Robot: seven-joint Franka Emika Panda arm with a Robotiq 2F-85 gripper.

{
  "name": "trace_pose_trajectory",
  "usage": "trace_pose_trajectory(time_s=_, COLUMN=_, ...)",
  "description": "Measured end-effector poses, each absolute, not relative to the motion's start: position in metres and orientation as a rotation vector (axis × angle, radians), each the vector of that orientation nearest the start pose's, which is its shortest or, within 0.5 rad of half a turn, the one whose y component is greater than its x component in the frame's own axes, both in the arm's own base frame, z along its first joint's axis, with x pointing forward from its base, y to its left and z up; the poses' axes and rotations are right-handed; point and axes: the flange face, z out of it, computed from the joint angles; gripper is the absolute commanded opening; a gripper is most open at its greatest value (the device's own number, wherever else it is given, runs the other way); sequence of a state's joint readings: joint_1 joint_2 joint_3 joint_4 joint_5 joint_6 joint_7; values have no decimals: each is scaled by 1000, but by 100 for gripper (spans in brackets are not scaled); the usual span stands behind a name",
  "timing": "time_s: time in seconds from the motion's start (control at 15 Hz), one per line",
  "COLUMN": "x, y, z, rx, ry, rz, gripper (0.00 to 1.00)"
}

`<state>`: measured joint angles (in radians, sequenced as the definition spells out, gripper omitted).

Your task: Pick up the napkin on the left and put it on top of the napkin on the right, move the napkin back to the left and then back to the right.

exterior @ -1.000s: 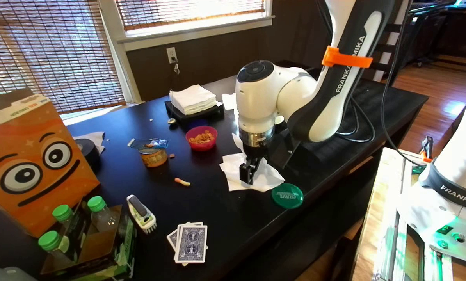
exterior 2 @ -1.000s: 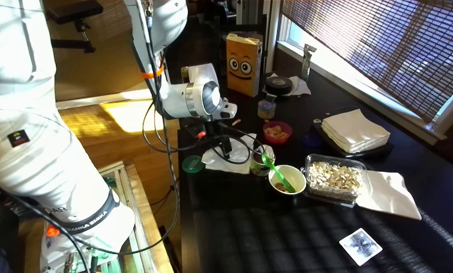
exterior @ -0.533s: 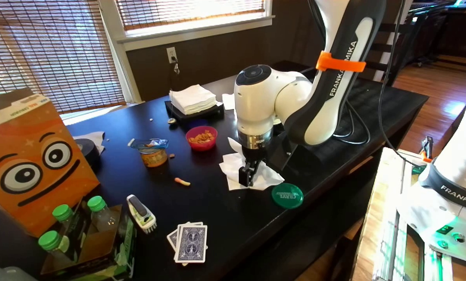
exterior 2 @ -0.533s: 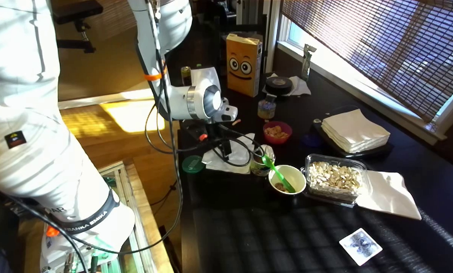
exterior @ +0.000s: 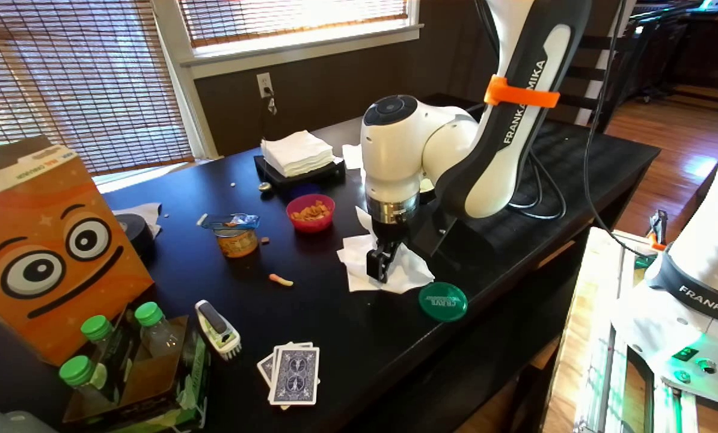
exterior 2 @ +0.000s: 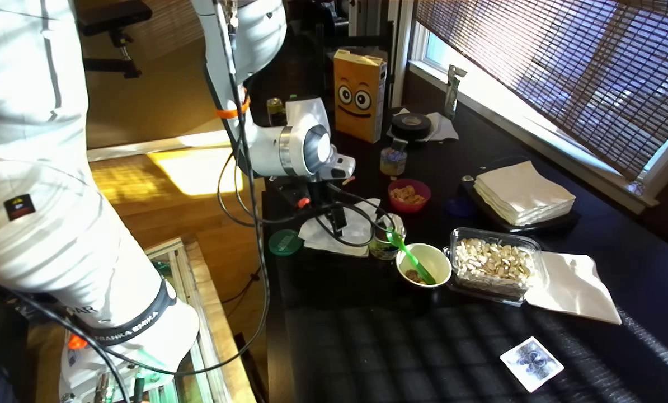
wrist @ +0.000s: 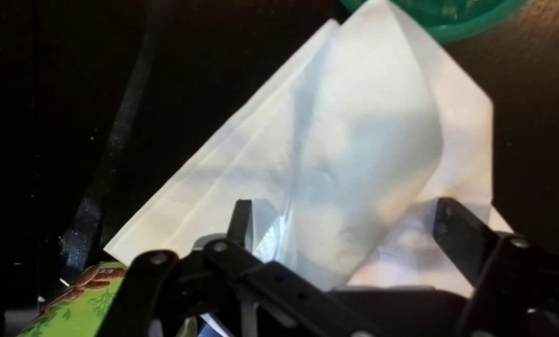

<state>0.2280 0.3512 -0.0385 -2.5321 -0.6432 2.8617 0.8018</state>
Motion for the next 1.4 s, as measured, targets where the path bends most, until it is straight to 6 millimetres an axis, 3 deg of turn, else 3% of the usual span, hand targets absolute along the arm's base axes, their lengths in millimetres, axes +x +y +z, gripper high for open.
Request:
trace_pose_trajectory(time_s=0.2, x=429, y=108, z=141, rx=-3310, ry=-1, rz=-115, gripper=96)
trace_pose_trajectory(time_s=0.33, x=433, y=104, z=142, rx=-3309, ry=6, rz=-122, gripper=82)
trace_pose_trajectory(time_s=0.53, x=436, y=101, z=144, rx=-3309, ry=0, rz=-128, gripper=49)
trace_pose_trajectory(time_s=1.0, x=439, y=103, z=145, rx=-3304, ry=-22, rz=-137, gripper=2)
trace_pose_trajectory(time_s=1.4, x=441, y=104, z=148, rx=-3300, ry=-48, rz=-144, gripper=2)
